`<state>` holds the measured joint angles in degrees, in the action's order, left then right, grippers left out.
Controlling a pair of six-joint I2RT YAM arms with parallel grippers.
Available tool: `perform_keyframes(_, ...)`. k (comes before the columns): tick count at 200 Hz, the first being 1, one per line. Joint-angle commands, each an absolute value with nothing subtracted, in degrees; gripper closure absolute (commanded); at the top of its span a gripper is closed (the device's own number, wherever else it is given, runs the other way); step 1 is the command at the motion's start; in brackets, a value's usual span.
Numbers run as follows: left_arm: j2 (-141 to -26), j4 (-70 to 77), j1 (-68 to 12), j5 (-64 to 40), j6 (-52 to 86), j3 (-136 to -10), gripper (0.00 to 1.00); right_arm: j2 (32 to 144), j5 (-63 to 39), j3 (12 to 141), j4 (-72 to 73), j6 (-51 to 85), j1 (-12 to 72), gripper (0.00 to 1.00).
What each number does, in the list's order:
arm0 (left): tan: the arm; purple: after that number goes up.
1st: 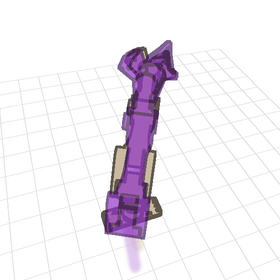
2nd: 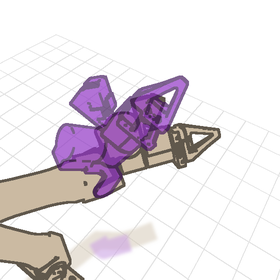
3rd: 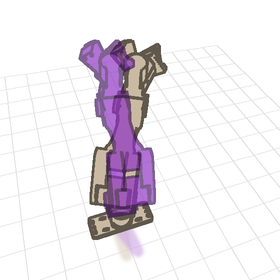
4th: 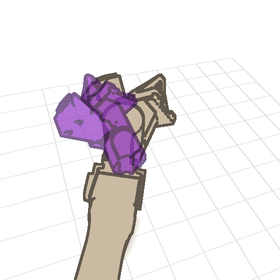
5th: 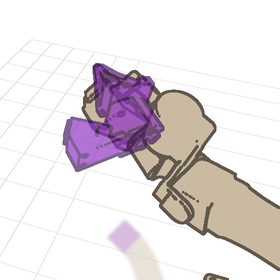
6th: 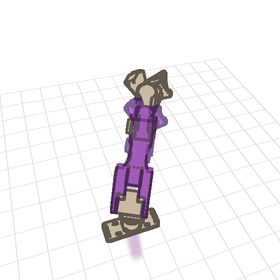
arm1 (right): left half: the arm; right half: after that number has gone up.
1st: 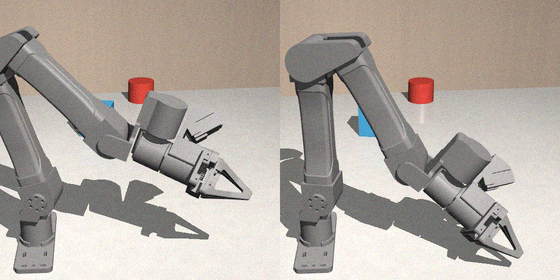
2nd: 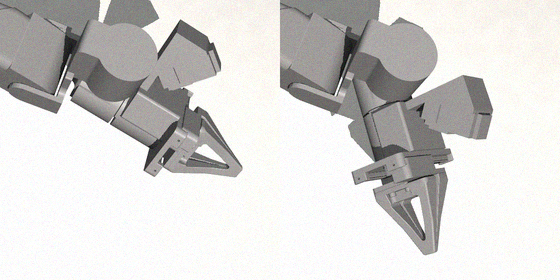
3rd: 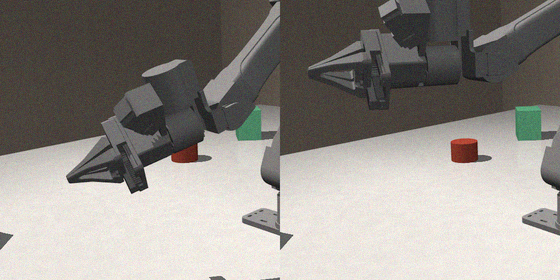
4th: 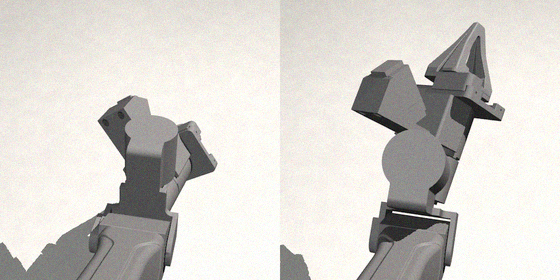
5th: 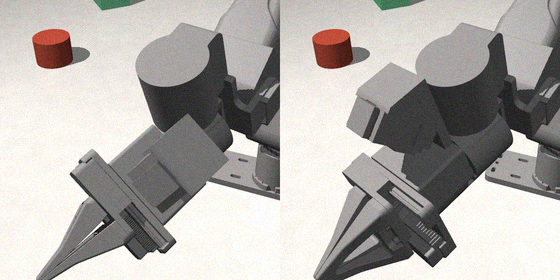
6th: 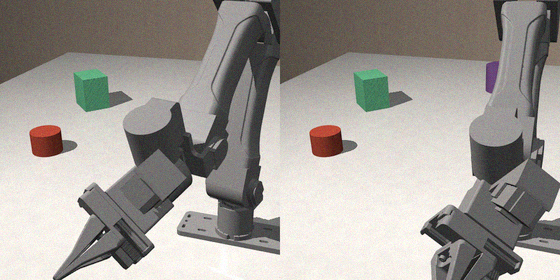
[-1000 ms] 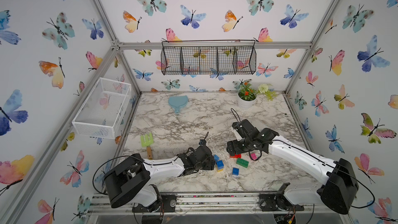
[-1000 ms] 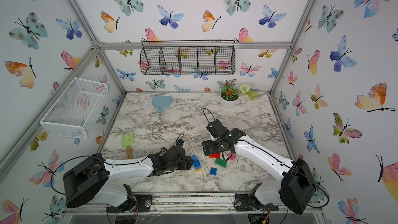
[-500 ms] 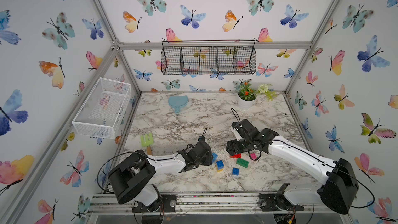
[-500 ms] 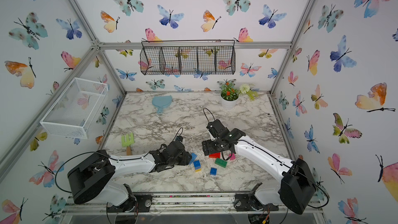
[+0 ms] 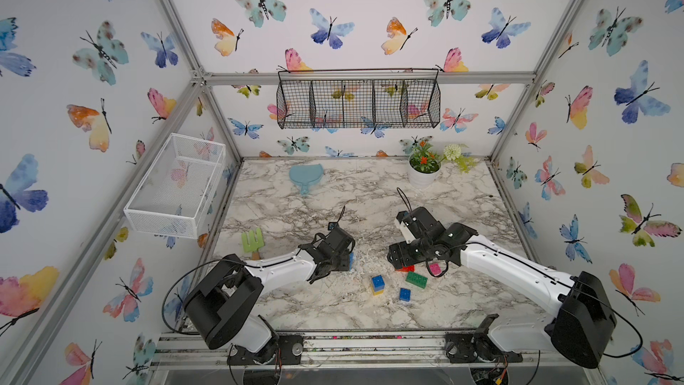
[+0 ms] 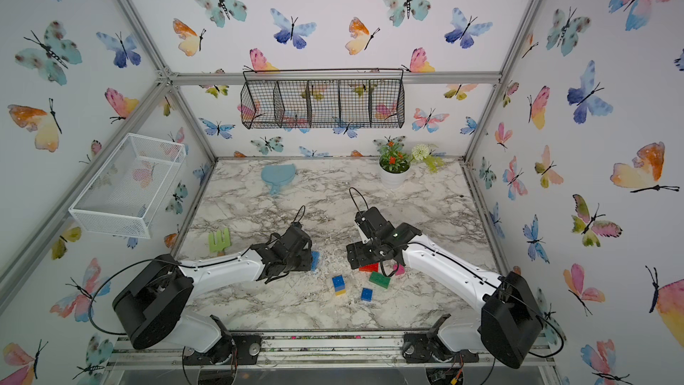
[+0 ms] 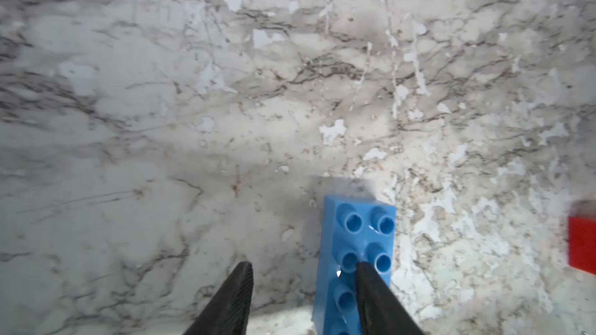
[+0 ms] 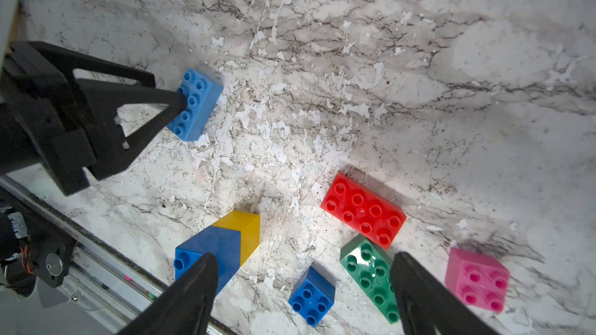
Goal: Assemble a spoon with lego
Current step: Move the lego brick at the center of the board.
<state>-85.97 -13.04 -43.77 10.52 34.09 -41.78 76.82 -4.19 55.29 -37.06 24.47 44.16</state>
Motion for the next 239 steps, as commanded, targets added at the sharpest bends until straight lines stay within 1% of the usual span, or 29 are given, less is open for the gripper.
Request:
perform_keyframes(1, -88.5, -21.5, -42.9, 14.1, 29.3, -45.1, 0.47, 77.0, -5.2, 54.5, -35.9, 23.5, 43.8, 0.13)
perform_keyframes(11, -88.0, -22.1, -42.9, 13.6, 29.2, -46.6, 0.45, 76.9, -5.2, 54.3, -36.0, 23.3, 43.7, 0.13)
perform_keyframes(27, -84.7, -21.9, -43.2, 12.5, 29.7, -47.2, 0.39, 76.2, -4.8, 53.8, -36.0, 23.2, 43.4, 0.13)
perform_keyframes(43, -80.2, -22.0, -44.0, 10.3, 31.0, -46.8, 0.28, 75.2, -4.8, 53.0, -35.9, 23.2, 43.2, 0.13)
perform_keyframes(50, -78.0, -21.8, -44.5, 9.3, 32.0, -46.0, 0.25, 74.7, -4.7, 52.7, -35.9, 23.1, 43.0, 0.12)
perform_keyframes(59, -75.6, -21.4, -45.3, 7.7, 33.7, -44.7, 0.22, 74.2, -4.7, 52.3, -35.9, 23.0, 42.7, 0.12)
perform_keyframes(67, -73.2, -19.7, -45.8, 5.4, 35.6, -42.7, 0.22, 73.9, -4.7, 51.9, -35.9, 22.8, 42.4, 0.12)
perform_keyframes(74, -71.4, -17.3, -46.0, 2.3, 37.1, -40.7, 0.24, 73.6, -4.8, 51.6, -35.8, 22.6, 42.0, 0.12)
perform_keyframes(78, -70.6, -15.5, -46.1, 0.1, 37.7, -39.5, 0.28, 73.5, -5.0, 51.5, -35.7, 22.6, 41.9, 0.12)
perform_keyframes(84, -69.9, -12.5, -46.1, -2.2, 39.2, -37.9, 0.36, 73.4, -5.2, 51.4, -35.6, 22.4, 41.6, 0.12)
perform_keyframes(94, -70.0, -8.7, -46.5, -4.6, 41.4, -36.3, 0.54, 73.4, -5.6, 51.4, -35.5, 22.2, 41.2, 0.12)
perform_keyframes(110, -72.9, -5.8, -47.4, -5.2, 43.3, -36.5, 0.78, 73.6, -6.2, 51.5, -35.1, 22.0, 40.9, 0.13)
perform_keyframes(117, -74.5, -5.0, -48.2, -5.3, 43.8, -37.1, 0.84, 73.6, -6.5, 51.5, -35.0, 21.9, 40.8, 0.13)
perform_keyframes(124, -76.2, -3.9, -48.7, -5.9, 44.2, -37.5, 0.88, 73.7, -6.5, 51.6, -35.0, 21.9, 40.8, 0.13)
perform_keyframes(144, -81.0, -2.9, -49.5, -6.1, 44.6, -39.1, 0.91, 73.5, -6.6, 51.4, -35.0, 21.7, 40.6, 0.14)
perform_keyframes(173, -84.3, -5.6, -49.3, -2.2, 44.0, -39.8, 0.94, 72.5, -6.7, 51.0, -35.1, 21.6, 40.4, 0.14)
perform_keyframes(239, -85.0, -11.6, -46.5, 7.3, 42.2, -38.7, 0.95, 72.1, -7.0, 50.3, -34.7, 21.3, 40.3, 0.14)
